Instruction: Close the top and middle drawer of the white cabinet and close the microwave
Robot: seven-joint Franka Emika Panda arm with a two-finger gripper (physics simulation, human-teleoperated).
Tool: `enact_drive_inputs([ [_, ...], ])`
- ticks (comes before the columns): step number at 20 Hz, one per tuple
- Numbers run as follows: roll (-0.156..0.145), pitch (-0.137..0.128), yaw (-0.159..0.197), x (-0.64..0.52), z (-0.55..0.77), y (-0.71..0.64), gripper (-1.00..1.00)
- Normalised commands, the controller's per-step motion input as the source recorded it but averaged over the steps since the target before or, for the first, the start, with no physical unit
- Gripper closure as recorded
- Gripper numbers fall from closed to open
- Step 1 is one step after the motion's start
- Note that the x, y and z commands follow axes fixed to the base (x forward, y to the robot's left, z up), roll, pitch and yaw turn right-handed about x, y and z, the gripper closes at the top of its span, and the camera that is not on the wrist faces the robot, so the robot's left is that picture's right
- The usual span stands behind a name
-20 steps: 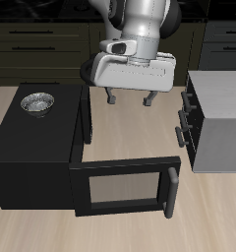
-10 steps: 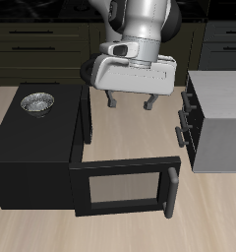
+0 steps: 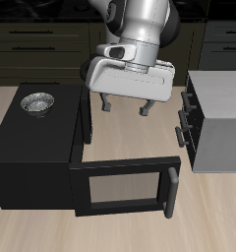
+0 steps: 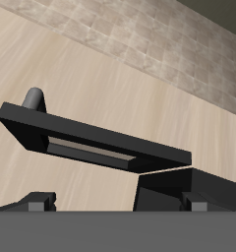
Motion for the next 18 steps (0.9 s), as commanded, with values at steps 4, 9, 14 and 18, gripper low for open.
enact_drive_inputs([
  [4,-0.001,-0.013,-0.025,0.06,0.02,0.02,-1.0],
  [9,-0.008,-0.035,-0.024,0.05,0.15,0.04,-1.0],
  [14,-0.005,-0.039,-0.018,0.06,0.16,0.04,-1.0],
  [18,-0.008,-0.025,-0.052,0.11,0.14,0.02,-1.0],
])
